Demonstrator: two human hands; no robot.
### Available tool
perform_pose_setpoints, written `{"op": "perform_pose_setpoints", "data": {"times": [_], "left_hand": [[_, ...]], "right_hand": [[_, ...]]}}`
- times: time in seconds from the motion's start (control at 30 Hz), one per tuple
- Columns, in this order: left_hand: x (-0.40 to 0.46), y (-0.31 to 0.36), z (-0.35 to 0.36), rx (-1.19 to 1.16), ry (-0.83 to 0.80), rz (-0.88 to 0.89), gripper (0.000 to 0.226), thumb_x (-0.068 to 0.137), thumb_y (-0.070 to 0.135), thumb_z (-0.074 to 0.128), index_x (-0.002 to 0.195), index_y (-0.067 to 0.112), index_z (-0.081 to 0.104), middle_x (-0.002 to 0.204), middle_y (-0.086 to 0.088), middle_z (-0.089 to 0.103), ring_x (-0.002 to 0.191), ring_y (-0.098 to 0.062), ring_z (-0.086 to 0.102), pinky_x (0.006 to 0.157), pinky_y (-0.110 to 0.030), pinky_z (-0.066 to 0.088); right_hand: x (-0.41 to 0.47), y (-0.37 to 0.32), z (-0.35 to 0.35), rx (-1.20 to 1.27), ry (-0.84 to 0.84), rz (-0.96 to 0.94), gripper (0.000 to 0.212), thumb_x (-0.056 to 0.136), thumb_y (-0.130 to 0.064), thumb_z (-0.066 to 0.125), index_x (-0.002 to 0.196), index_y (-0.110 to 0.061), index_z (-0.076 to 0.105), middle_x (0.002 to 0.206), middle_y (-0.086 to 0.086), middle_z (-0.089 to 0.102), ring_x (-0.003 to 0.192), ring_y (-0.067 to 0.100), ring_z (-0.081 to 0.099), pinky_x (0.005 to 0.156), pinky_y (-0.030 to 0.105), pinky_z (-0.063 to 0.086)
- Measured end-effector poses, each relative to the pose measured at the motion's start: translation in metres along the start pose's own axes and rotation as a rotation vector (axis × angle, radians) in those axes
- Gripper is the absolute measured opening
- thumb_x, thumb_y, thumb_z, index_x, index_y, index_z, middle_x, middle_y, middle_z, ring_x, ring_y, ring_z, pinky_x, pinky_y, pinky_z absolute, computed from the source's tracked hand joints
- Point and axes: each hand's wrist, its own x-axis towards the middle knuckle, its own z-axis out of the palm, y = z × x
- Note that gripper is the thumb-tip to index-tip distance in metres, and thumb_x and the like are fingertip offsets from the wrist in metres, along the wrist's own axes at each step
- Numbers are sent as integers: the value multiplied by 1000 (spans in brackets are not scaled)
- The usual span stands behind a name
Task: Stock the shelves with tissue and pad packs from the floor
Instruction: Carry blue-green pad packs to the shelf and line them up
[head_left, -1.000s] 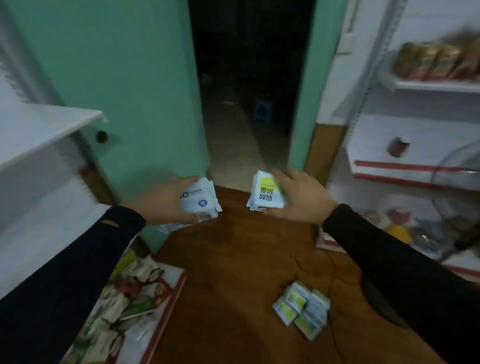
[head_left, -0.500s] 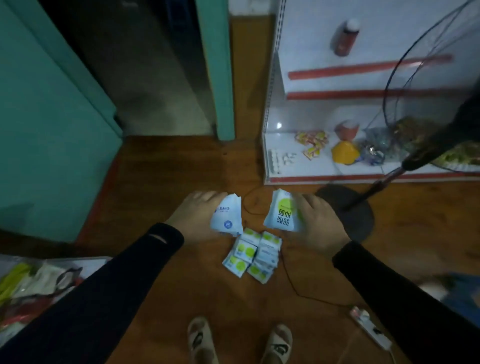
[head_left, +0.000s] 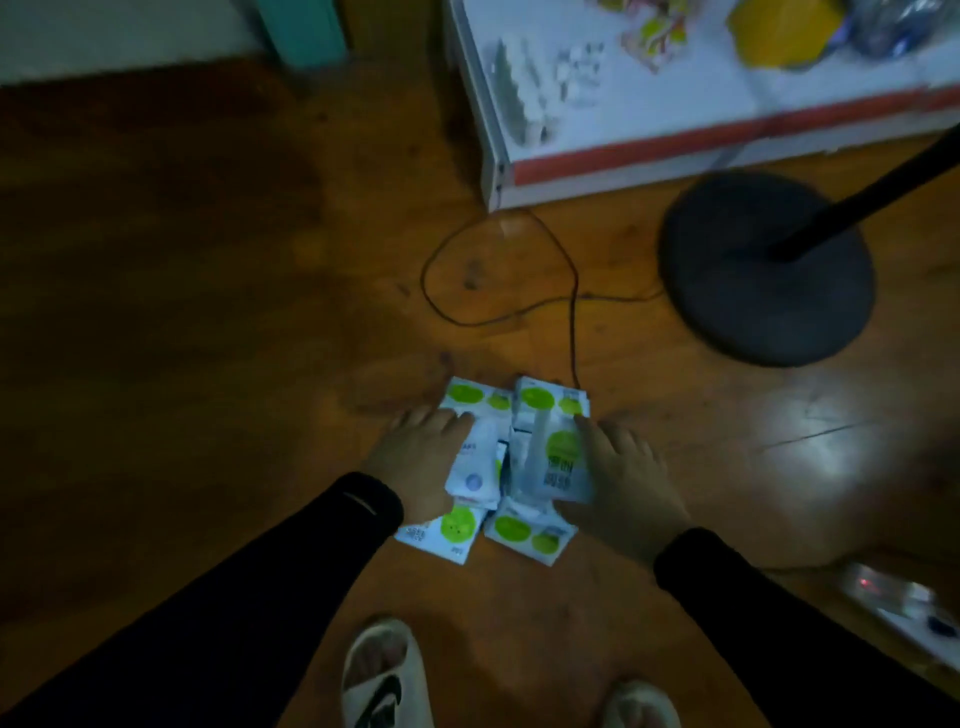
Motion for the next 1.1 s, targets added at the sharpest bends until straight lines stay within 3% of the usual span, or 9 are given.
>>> {"op": "perform_pose_setpoints", "data": {"times": [0.07, 0.17, 0.33, 0.43, 0.5, 0.57, 0.67, 0.93, 1.1], "left_hand": [[31, -1, 34, 20, 24, -3, 96, 80, 43, 64, 152, 21, 5, 156, -4, 13, 141, -28, 13, 114, -44, 12], [53, 3, 69, 10, -59, -34, 86, 89, 41, 57, 152, 23, 1, 160, -4, -6, 145, -31, -2, 115, -52, 9], [21, -1, 57, -78, -70, -57, 70, 95, 43, 46, 152, 25, 11, 160, -4, -2, 145, -28, 1, 117, -45, 9], [-19, -15, -4, -131, 49, -109, 69, 88, 50, 46, 149, 23, 24, 153, -4, 25, 138, -27, 22, 113, -37, 18], [-59, -24, -64, -174, 121, -167, 75, 78, 58, 32, 145, 22, 33, 146, -4, 38, 133, -26, 33, 111, -34, 22], [-106, -33, -129, -215, 198, -224, 79, 76, 59, 28, 143, 19, 36, 145, -6, 41, 133, -27, 35, 111, -33, 25], [-189, -46, -220, -212, 353, -308, 67, 92, 54, 42, 147, 19, 29, 151, -6, 34, 138, -26, 29, 113, -34, 23], [-485, -1, -409, -239, 919, -573, 72, 84, 63, 39, 140, 18, 44, 139, -6, 50, 127, -24, 44, 105, -34, 34], [-680, 45, -458, -115, 1090, -760, 72, 82, 60, 37, 129, 10, 57, 124, -10, 62, 115, -28, 56, 101, -33, 40]], "right_hand": [[27, 7, 39, 4, 17, 6, 97, 76, -53, 68, 151, -16, 18, 150, 13, 29, 137, 34, 27, 111, 46, 24], [43, 14, 87, -51, -145, 24, 95, 87, -56, 54, 152, -22, -7, 160, 7, -9, 147, 31, -4, 118, 47, 9], [28, 5, 62, -35, -222, 50, 87, 93, -54, 46, 152, -24, -11, 159, 3, -16, 147, 29, -7, 118, 46, 10], [10, -19, -12, -38, -149, -14, 82, 94, -55, 44, 153, -24, -3, 160, 5, -10, 147, 28, -2, 118, 44, 14], [-4, -42, -73, -14, -82, -64, 79, 93, -56, 43, 153, -24, 3, 160, 6, -2, 146, 30, 5, 116, 45, 19], [-20, -75, -141, 1, -5, -128, 77, 92, -62, 38, 152, -21, 12, 159, 11, 9, 143, 35, 17, 111, 50, 29], [-48, -128, -245, 43, 165, -276, 79, 86, -65, 36, 146, -15, 31, 148, 22, 33, 130, 44, 39, 100, 54, 41], [-193, -301, -478, 63, 478, -691, 68, 89, -56, 42, 138, -9, 42, 136, 19, 46, 126, 36, 45, 103, 47, 42], [-319, -411, -566, 98, 588, -991, 63, 92, -52, 45, 143, -17, 35, 145, 6, 39, 134, 21, 36, 112, 35, 31]]}}
